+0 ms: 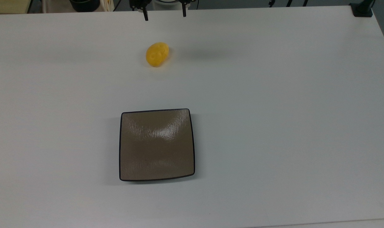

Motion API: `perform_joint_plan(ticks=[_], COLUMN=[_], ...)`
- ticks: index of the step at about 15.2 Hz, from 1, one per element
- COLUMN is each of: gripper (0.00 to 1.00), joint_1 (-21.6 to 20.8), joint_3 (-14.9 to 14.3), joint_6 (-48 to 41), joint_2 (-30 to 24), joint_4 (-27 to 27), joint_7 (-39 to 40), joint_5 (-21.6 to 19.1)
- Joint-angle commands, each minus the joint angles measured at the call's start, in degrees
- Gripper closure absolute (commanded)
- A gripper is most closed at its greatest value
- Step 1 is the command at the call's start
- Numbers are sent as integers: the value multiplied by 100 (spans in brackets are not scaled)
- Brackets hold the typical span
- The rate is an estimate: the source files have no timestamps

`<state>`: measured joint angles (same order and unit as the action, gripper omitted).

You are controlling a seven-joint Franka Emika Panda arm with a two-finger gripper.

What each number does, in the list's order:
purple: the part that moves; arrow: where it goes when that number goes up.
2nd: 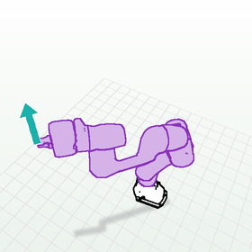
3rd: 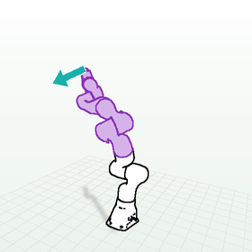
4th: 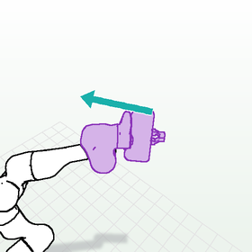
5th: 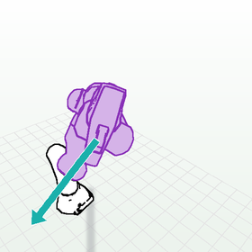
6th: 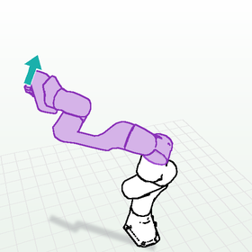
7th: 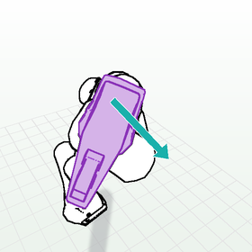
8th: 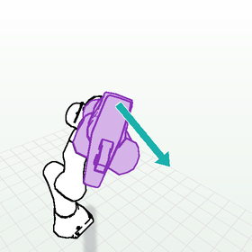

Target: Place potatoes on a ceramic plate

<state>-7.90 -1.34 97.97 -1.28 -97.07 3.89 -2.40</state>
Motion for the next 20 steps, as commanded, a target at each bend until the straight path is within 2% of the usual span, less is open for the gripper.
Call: perform_joint_plan(ticks=[1, 5, 12, 17, 20], gripper=[0, 0, 0, 0, 0], joint_1=[-54, -54, -54, -54, -45], joint_3=[-24, -24, -24, -24, -24], joint_6=[-111, -621, -385, 11, 756], joint_2=[-530, -698, -944, -1330, -1523], joint_4=[-584, -734, -1577, -2535, -3246], joint_7=[42, 42, 51, 51, 42], joint_5=[-94, -103, -6, 46, 143])
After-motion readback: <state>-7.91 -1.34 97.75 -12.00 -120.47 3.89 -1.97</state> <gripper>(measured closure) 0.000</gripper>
